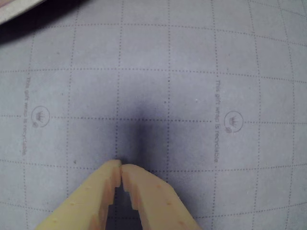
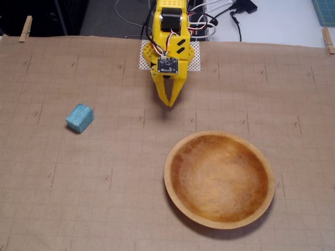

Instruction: Grasp a blue block and put it in the bowl.

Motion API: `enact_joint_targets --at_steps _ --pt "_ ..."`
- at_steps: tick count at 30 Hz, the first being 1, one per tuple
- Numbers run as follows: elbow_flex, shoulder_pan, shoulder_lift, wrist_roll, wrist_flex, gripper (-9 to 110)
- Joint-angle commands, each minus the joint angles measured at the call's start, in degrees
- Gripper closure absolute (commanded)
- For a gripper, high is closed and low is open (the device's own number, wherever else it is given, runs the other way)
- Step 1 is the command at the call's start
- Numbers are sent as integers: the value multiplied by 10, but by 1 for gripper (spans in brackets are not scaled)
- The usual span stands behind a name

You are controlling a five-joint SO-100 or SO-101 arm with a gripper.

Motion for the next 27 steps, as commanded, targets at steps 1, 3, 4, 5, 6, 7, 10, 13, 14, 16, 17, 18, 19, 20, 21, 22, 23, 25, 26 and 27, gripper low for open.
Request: enact_joint_targets --at_steps 1,3,4,5,6,7,10,13,14,16,17,18,19,20,21,22,23,25,26,27 --pt "-7 -2 3 -3 -4 104" --pt "-7 -1 3 -3 -4 104" --pt "-7 -1 3 -3 -4 104" --pt "-7 -3 3 -3 -4 104" --pt "-7 -4 3 -3 -4 105" --pt "-7 -4 3 -3 -4 105" --pt "-7 1 3 3 -4 105" --pt "-8 3 4 4 -4 105" --pt "-9 1 4 4 -4 105" --pt "-13 -4 4 6 -5 104" --pt "-14 -4 4 6 -11 104" --pt "-16 -4 4 7 -11 104" --pt "-21 -3 4 7 -11 104" --pt "-29 -3 4 7 -11 104" --pt "-39 0 4 7 -12 104" --pt "-52 1 4 7 -12 104" --pt "-67 2 4 7 -12 104" --pt "-98 2 4 7 -12 104" --pt "-111 1 4 7 -12 104" --pt "-120 -2 4 7 -12 104"
